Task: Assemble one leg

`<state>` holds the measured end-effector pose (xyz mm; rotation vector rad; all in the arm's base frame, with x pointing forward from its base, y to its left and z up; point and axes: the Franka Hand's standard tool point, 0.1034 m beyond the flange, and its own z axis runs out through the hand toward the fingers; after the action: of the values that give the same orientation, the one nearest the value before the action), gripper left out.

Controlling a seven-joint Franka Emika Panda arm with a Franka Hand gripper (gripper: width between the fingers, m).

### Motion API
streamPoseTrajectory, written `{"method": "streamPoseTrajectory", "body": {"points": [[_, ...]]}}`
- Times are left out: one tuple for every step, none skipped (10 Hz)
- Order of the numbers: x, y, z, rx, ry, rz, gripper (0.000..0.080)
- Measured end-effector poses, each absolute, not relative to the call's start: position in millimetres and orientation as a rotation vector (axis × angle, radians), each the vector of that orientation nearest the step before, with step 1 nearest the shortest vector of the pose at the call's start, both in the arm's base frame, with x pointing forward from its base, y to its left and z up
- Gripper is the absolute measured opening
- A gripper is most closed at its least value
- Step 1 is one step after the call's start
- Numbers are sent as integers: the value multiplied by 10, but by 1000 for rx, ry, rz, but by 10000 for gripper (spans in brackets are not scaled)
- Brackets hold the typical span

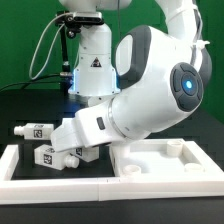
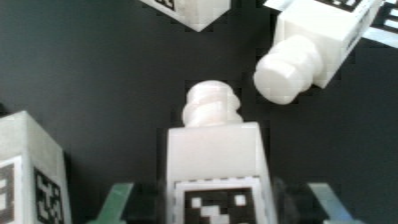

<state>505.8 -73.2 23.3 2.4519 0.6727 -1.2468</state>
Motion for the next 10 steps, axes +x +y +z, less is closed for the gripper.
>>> {"method": "streamPoseTrajectory", "body": {"points": [[5092,-707,371,2461,651,-1256,279],[5179,-639,596,2478,626,-1247,279],[5282,-556,855,2480,593,-1237,279],[5459,-469,1006,2524,568,-1150,279],[5633,-359,1161,2586,534,-1031,281],[5756,-212,1256,2641,426,-931,281],[5922,-70,1265,2713,377,-784,281],[5950,-43,1172,2744,410,-684,281],[5876,-79,997,2746,475,-620,281],[5924,-71,990,2778,484,-525,281]]}}
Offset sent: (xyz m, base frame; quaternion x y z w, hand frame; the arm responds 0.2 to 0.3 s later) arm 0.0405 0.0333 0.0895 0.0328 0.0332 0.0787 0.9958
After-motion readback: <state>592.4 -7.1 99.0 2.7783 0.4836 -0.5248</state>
